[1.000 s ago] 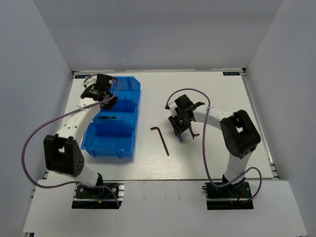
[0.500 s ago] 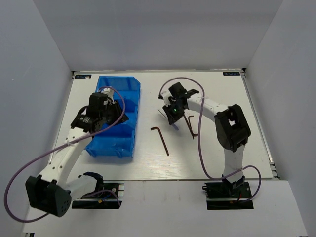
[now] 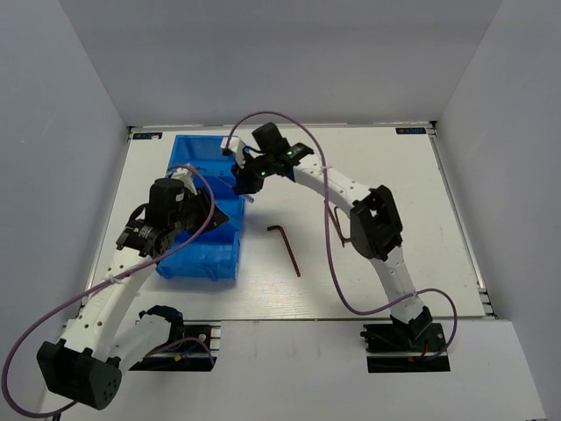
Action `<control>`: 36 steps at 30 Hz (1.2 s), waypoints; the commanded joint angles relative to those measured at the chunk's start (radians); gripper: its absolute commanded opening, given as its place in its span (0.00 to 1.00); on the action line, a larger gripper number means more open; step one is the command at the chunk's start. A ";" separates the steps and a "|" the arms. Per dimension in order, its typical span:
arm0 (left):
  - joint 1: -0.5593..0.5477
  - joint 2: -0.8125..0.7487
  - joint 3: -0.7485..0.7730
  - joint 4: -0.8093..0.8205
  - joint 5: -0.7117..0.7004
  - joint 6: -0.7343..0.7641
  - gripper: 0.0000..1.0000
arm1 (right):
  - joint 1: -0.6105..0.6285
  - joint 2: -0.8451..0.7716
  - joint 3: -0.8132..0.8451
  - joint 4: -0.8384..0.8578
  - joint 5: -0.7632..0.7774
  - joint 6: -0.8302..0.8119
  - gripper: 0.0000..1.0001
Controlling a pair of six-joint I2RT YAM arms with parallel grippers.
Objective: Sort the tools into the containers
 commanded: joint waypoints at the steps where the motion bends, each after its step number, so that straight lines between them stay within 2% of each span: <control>1: -0.005 -0.045 -0.003 -0.011 0.010 -0.016 0.45 | 0.049 0.033 0.009 0.186 0.034 -0.034 0.00; 4: -0.005 -0.056 -0.024 -0.011 0.010 -0.034 0.45 | 0.070 0.042 -0.011 0.312 0.083 0.000 0.00; 9: -0.005 -0.047 -0.035 0.013 0.047 -0.034 0.45 | 0.096 0.122 0.106 0.338 0.143 0.057 0.00; 12: -0.014 -0.016 -0.023 0.038 0.070 -0.034 0.45 | 0.097 0.122 0.098 0.328 0.133 0.110 0.48; 14: -0.024 0.024 -0.009 0.050 0.094 -0.034 0.45 | 0.087 0.096 0.066 0.340 0.122 0.146 0.67; 17: -0.057 0.091 0.022 0.086 0.101 -0.034 0.45 | 0.061 0.017 -0.010 0.349 0.142 0.202 0.69; 19: -0.094 0.139 0.065 0.086 0.090 -0.043 0.45 | 0.020 -0.049 -0.058 0.342 0.233 0.254 0.63; 21: -0.131 0.229 0.101 0.086 0.077 -0.043 0.45 | -0.002 -0.134 -0.075 0.257 0.312 0.278 0.41; 22: -0.177 0.266 0.140 0.086 0.062 -0.043 0.45 | -0.037 -0.154 -0.112 0.196 0.438 0.285 0.31; 23: -0.203 0.306 0.160 0.086 0.048 -0.054 0.45 | -0.051 -0.209 -0.141 0.153 0.491 0.293 0.10; 24: -0.230 0.397 0.186 0.086 0.036 -0.054 0.45 | -0.087 -0.265 -0.223 0.142 0.599 0.287 0.00; 26: -0.321 0.508 0.284 0.023 -0.020 -0.094 0.45 | -0.124 -0.374 -0.348 0.072 0.610 0.272 0.00; 27: -0.350 0.563 0.321 -0.008 -0.045 -0.108 0.45 | -0.167 -0.407 -0.442 0.032 0.608 0.278 0.02; 28: -0.402 0.658 0.376 -0.055 -0.085 -0.126 0.45 | -0.210 -0.462 -0.525 0.007 0.582 0.276 0.09; 29: -0.425 0.705 0.399 -0.078 -0.100 -0.167 0.45 | -0.259 -0.488 -0.607 -0.035 0.543 0.276 0.39; 30: -0.444 0.746 0.445 -0.110 -0.143 -0.195 0.46 | -0.278 -0.570 -0.650 -0.047 0.518 0.278 0.55; 31: -0.482 0.788 0.463 -0.153 -0.162 -0.212 0.46 | -0.314 -0.589 -0.749 -0.059 0.499 0.273 0.63; 32: -0.499 0.855 0.483 -0.167 -0.175 -0.247 0.46 | -0.359 -0.612 -0.779 -0.076 0.485 0.279 0.66; 36: -0.565 0.988 0.598 -0.242 -0.266 -0.304 0.47 | -0.474 -0.764 -0.937 -0.097 0.416 0.314 0.66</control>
